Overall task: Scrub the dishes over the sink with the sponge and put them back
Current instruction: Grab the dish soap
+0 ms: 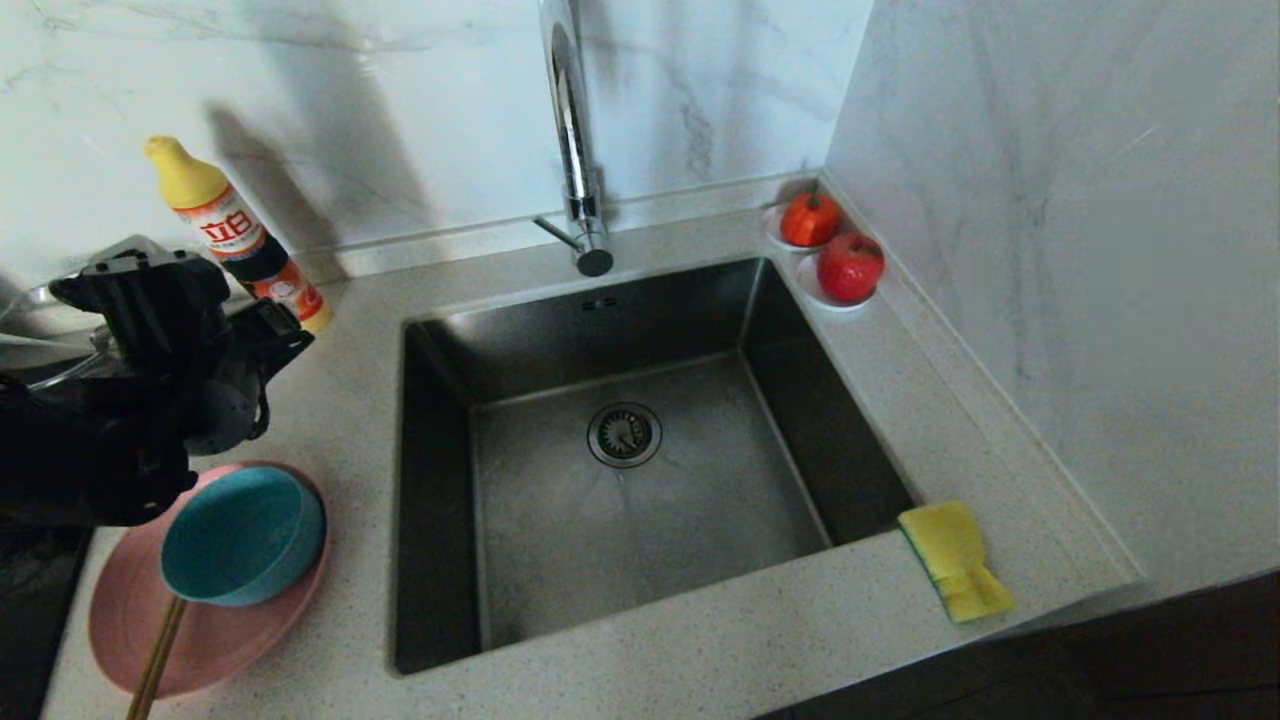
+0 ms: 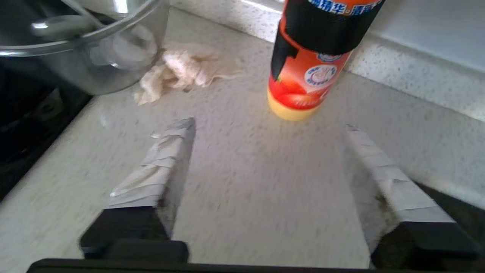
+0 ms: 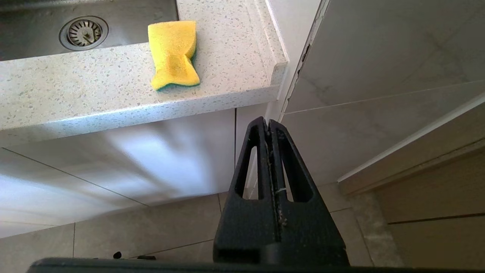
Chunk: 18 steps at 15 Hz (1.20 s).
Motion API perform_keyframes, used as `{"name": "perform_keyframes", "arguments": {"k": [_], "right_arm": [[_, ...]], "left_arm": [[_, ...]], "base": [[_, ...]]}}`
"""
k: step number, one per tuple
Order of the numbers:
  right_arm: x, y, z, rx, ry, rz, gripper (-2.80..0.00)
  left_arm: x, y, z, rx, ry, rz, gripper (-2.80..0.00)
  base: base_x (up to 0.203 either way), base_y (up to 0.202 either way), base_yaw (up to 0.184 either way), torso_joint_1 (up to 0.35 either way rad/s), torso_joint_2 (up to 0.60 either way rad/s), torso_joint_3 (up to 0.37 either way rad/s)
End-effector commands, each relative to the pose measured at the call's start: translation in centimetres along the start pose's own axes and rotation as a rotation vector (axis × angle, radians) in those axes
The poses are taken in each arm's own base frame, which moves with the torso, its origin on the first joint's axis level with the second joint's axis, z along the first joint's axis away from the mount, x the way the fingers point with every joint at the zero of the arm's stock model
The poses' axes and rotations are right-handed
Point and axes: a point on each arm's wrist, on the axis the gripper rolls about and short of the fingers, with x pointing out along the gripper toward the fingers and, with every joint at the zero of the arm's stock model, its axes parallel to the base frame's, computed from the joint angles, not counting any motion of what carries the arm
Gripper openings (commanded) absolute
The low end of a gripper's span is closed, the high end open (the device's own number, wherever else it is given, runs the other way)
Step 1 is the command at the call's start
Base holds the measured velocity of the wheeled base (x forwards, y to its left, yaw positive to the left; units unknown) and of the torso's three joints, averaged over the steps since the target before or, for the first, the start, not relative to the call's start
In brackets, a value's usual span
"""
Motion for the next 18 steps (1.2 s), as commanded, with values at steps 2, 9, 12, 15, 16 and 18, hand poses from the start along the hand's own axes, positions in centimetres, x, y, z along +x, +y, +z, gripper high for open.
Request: {"name": "perform_keyframes", "arguments": {"k": [2, 9, 12, 15, 16, 18], "right_arm": [[0.0, 0.0, 0.0, 0.0, 0.0, 0.0, -2.8], [0.0, 0.0, 0.0, 0.0, 0.0, 0.0, -2.8], [0.0, 0.0, 0.0, 0.0, -0.001, 0.0, -2.8], [0.0, 0.0, 0.0, 0.0, -0.001, 0.0, -2.8], [0.0, 0.0, 0.0, 0.0, 0.0, 0.0, -2.8], [0.0, 0.0, 0.0, 0.0, -0.001, 0.0, -2.8]], "left_arm": [[1.6, -0.7, -0.7, -0.004, -0.006, 0.003, 0.0], [3.5, -1.4, -0.2, -0.022, -0.053, 0.008, 0.0], [4.7, -1.9, -0.3, -0.027, -0.069, 0.009, 0.0], [5.8, -2.4, -0.9, -0.032, -0.076, 0.008, 0.0], [6.1, -2.4, -1.1, -0.03, -0.075, 0.009, 0.0], [6.7, -2.5, -0.9, -0.034, -0.09, 0.01, 0.0]], "base": [[0.0, 0.0, 0.0, 0.0, 0.0, 0.0], [0.0, 0.0, 0.0, 0.0, 0.0, 0.0], [0.0, 0.0, 0.0, 0.0, 0.0, 0.0], [0.0, 0.0, 0.0, 0.0, 0.0, 0.0], [0.0, 0.0, 0.0, 0.0, 0.0, 0.0], [0.0, 0.0, 0.0, 0.0, 0.0, 0.0]]}}
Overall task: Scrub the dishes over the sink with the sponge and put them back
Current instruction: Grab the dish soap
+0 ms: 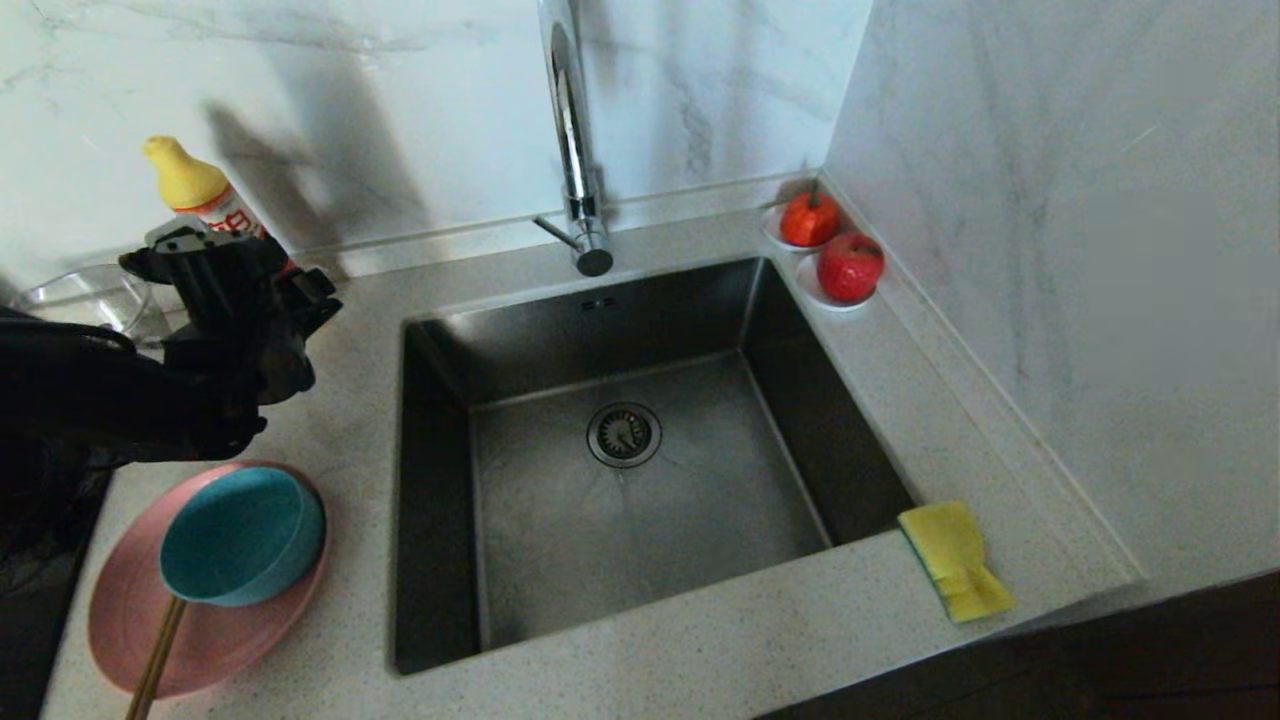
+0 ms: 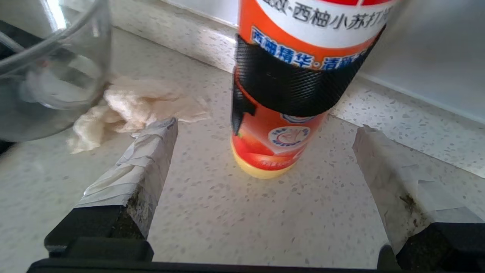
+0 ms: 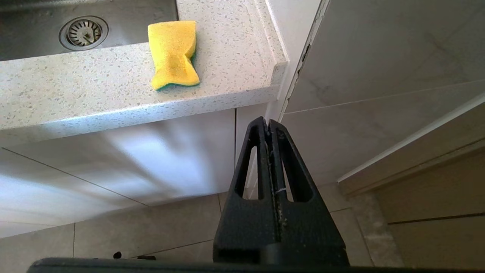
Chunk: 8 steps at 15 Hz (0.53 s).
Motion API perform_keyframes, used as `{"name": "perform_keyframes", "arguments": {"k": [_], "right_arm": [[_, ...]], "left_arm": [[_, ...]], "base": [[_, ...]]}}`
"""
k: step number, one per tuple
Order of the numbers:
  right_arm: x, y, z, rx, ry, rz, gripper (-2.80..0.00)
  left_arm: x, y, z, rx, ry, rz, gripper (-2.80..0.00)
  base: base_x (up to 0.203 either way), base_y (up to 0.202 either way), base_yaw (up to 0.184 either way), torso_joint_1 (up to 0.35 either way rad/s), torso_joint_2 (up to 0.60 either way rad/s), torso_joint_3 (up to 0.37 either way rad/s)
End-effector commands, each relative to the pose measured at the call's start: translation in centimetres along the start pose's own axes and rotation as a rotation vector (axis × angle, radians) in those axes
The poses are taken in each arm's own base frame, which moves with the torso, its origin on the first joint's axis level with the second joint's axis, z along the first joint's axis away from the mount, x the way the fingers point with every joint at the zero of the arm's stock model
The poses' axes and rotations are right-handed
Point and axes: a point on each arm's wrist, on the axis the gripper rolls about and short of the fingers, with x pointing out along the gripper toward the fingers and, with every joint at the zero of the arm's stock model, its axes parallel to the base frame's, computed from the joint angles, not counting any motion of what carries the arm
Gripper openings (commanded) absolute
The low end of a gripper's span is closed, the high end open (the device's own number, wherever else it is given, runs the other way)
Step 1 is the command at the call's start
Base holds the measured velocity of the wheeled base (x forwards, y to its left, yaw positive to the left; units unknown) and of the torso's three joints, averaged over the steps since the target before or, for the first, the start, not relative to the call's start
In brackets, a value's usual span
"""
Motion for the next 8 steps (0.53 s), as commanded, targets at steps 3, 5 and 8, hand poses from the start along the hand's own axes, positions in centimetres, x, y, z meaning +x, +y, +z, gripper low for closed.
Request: {"name": "perform_keyframes", "arguments": {"k": [3, 5, 8], "right_arm": [[0.0, 0.0, 0.0, -0.001, 0.001, 0.0, -2.8], [0.0, 0.0, 0.0, -0.001, 0.001, 0.0, -2.8], [0.0, 0.0, 0.0, -0.001, 0.002, 0.0, -2.8]], "left_arm": [[1.2, 0.1, 0.0, 0.027, -0.02, -0.001, 0.0], [1.6, -0.3, 0.5, 0.02, -0.043, -0.017, 0.0], [2.2, -0.5, -0.3, 0.042, -0.029, -0.043, 0.0]], "base": [[0.0, 0.0, 0.0, 0.0, 0.0, 0.0], [0.0, 0.0, 0.0, 0.0, 0.0, 0.0], [0.0, 0.0, 0.0, 0.0, 0.0, 0.0]]}}
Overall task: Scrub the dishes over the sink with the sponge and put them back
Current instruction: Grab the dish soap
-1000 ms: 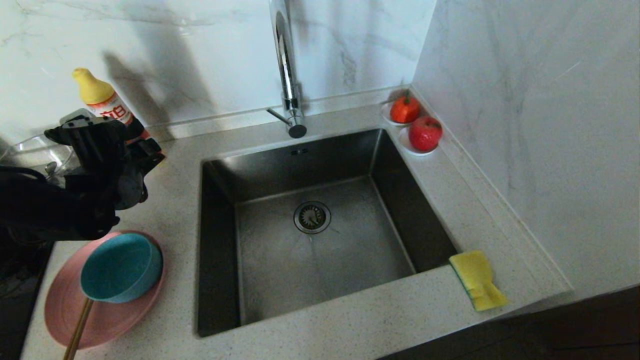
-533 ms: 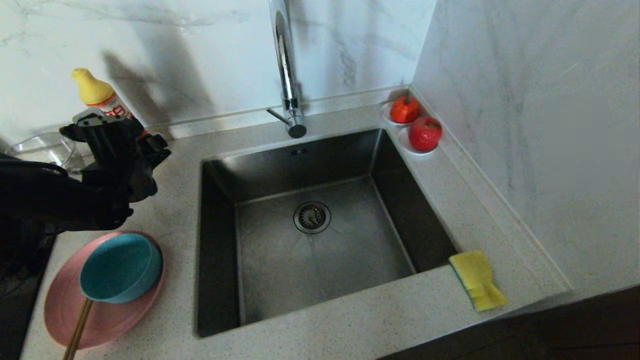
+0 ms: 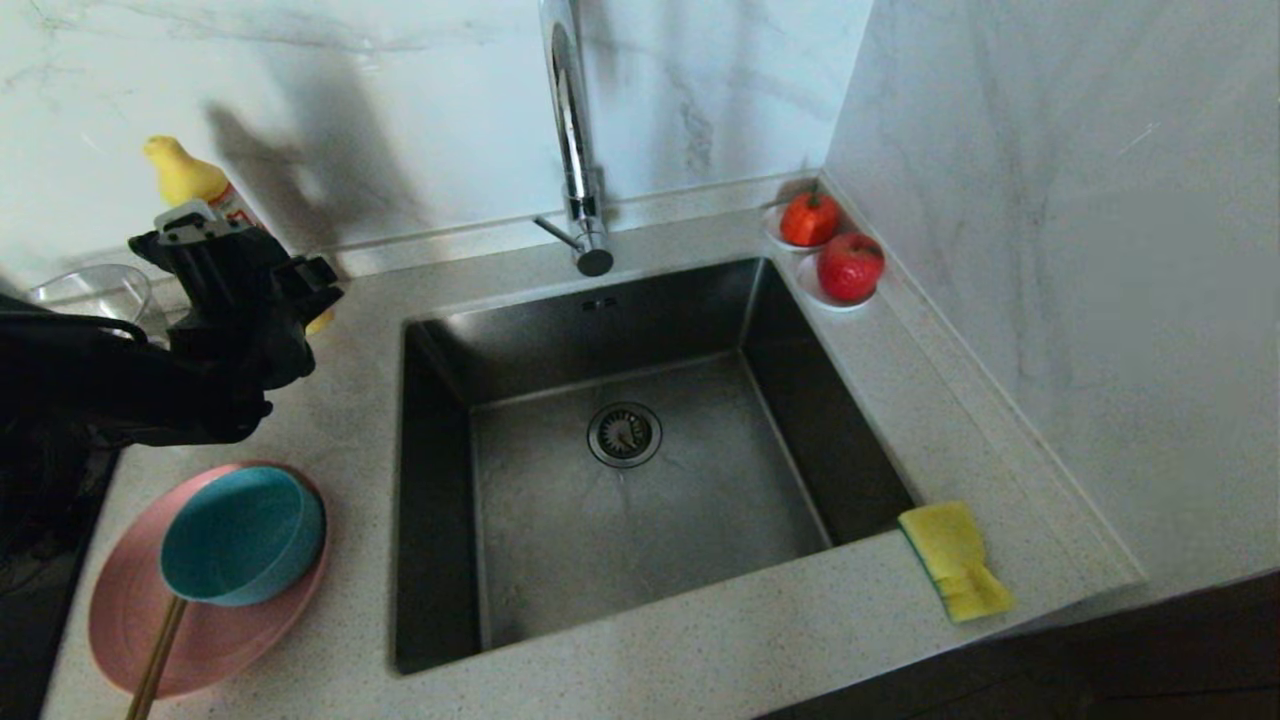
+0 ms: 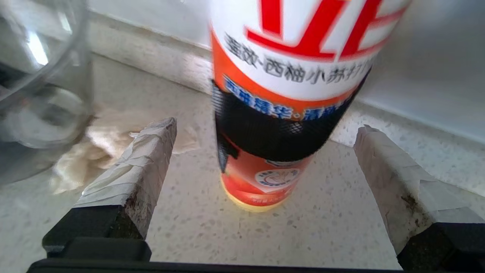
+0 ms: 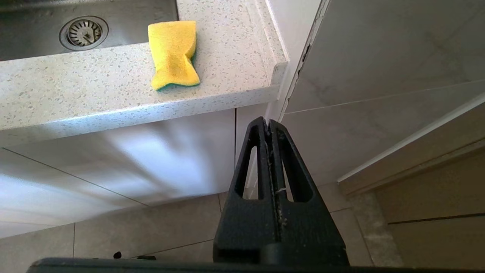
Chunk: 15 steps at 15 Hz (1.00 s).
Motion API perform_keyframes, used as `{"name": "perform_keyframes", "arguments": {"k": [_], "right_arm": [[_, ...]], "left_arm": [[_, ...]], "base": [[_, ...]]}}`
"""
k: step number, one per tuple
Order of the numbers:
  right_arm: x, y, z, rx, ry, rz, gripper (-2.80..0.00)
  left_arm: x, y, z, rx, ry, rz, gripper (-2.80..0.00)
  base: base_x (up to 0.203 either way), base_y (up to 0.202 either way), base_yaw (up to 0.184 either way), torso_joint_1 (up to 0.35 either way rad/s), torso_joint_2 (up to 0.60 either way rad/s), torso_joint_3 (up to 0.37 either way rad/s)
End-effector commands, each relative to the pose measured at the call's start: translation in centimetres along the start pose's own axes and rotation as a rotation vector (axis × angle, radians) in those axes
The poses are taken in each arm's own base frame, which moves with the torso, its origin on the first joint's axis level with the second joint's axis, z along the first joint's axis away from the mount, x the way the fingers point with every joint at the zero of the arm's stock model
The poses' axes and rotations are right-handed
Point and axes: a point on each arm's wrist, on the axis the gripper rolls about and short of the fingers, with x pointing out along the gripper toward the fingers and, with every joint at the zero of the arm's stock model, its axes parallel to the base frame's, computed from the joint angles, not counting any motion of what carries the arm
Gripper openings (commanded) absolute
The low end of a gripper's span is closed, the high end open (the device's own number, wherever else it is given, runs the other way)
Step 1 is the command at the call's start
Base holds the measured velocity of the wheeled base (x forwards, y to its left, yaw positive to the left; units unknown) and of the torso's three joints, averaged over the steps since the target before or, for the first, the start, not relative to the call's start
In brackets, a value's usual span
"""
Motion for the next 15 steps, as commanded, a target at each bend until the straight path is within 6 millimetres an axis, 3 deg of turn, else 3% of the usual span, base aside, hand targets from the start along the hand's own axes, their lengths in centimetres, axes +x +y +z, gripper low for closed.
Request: {"name": "perform_keyframes", "arguments": {"k": [1, 15], "right_arm": [[0.0, 0.0, 0.0, 0.0, 0.001, 0.0, -2.8], [0.0, 0.0, 0.0, 0.0, 0.001, 0.0, -2.8]], "left_arm": [[0.6, -0.2, -0.7, -0.003, 0.0, -0.007, 0.0], [3.0, -1.0, -1.3, -0.012, -0.037, -0.031, 0.0]], "base": [[0.0, 0.0, 0.0, 0.0, 0.0, 0.0], [0.0, 0.0, 0.0, 0.0, 0.0, 0.0]]}}
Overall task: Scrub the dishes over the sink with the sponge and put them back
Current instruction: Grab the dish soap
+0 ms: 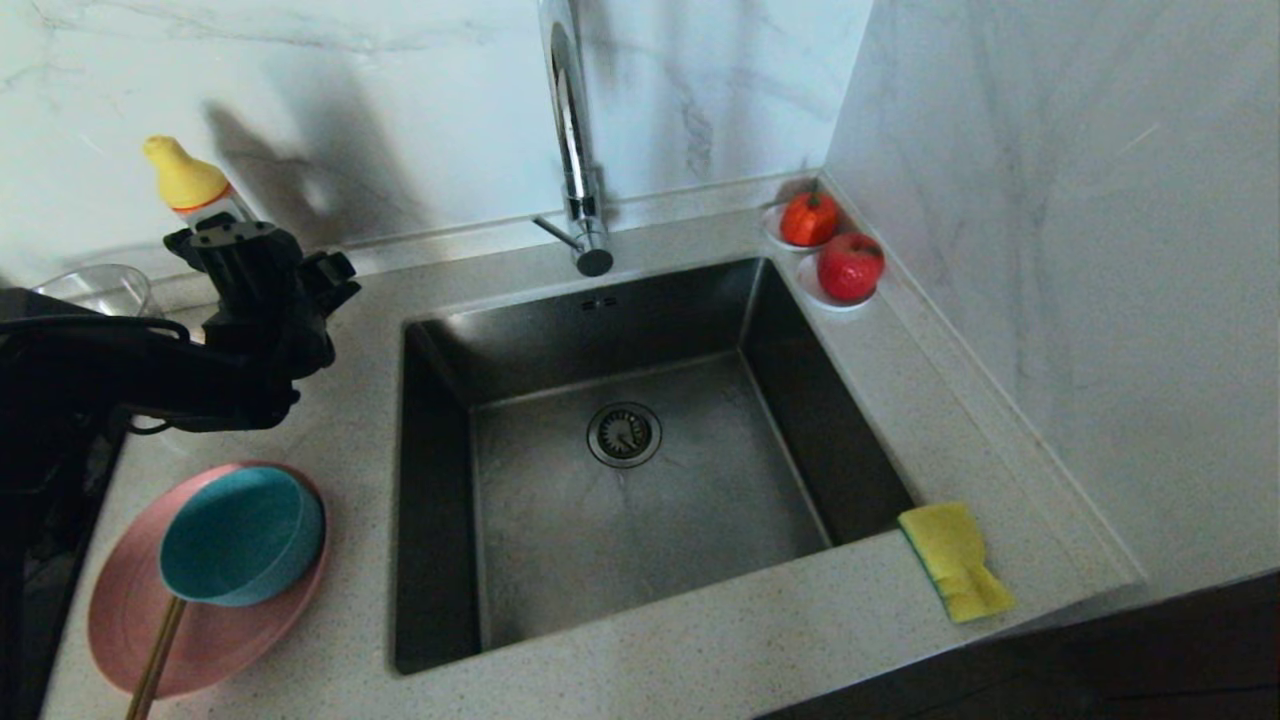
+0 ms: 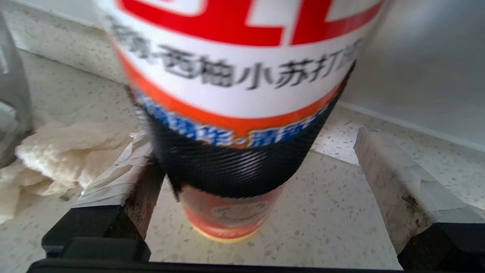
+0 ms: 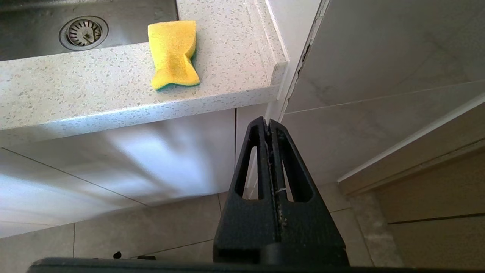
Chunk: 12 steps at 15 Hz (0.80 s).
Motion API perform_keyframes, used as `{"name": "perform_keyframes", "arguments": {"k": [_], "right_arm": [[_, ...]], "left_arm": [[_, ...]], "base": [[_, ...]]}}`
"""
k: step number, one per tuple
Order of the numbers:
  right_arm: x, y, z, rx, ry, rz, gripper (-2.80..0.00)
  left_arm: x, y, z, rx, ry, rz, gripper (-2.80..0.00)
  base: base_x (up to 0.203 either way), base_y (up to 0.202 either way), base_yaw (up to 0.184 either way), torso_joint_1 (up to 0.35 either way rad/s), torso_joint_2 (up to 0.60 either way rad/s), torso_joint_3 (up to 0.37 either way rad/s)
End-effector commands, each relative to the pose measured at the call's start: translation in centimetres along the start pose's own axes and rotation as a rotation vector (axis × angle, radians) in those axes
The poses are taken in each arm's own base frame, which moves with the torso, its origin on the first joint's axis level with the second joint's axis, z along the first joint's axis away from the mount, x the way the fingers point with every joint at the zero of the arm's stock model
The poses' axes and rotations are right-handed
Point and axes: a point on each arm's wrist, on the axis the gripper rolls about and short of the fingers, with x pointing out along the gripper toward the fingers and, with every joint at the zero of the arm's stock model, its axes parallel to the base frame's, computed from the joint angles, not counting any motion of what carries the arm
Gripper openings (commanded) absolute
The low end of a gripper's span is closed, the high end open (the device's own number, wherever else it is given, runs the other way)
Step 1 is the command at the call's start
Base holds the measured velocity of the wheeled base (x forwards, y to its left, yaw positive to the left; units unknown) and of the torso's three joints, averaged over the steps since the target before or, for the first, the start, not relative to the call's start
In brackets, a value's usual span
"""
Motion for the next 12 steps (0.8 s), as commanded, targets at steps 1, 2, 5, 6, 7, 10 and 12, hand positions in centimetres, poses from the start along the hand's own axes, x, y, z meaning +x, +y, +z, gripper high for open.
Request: {"name": "perform_keyframes", "arguments": {"k": [1, 2, 5, 6, 7, 10, 12], "right_arm": [[0.0, 0.0, 0.0, -0.001, 0.001, 0.0, -2.8], [0.0, 0.0, 0.0, -0.001, 0.002, 0.0, -2.8], [0.0, 0.0, 0.0, -0.001, 0.001, 0.0, -2.8], [0.0, 0.0, 0.0, -0.001, 0.001, 0.0, -2.8], [0.0, 0.0, 0.0, -0.001, 0.001, 0.0, -2.8], [0.0, 0.0, 0.0, -0.001, 0.001, 0.0, -2.8], [0.0, 0.0, 0.0, -0.001, 0.0, 0.0, -2.8]], "left_arm": [[0.4, 0.1, -0.2, -0.002, -0.011, 0.002, 0.0], [0.6, 0.1, -0.1, 0.005, -0.017, 0.002, 0.0], [1.1, -0.1, 0.2, 0.007, -0.039, 0.0, 0.0], [1.2, 0.0, 0.2, 0.01, -0.041, 0.003, 0.0], [1.3, 0.1, 0.1, 0.015, -0.039, 0.003, 0.0], [1.8, 0.3, -0.4, 0.025, -0.04, 0.005, 0.0], [1.9, 0.3, -0.6, 0.025, -0.04, 0.005, 0.0]], "base": [[0.0, 0.0, 0.0, 0.0, 0.0, 0.0], [0.0, 0.0, 0.0, 0.0, 0.0, 0.0], [0.0, 0.0, 0.0, 0.0, 0.0, 0.0], [0.0, 0.0, 0.0, 0.0, 0.0, 0.0], [0.0, 0.0, 0.0, 0.0, 0.0, 0.0], [0.0, 0.0, 0.0, 0.0, 0.0, 0.0], [0.0, 0.0, 0.0, 0.0, 0.0, 0.0]]}}
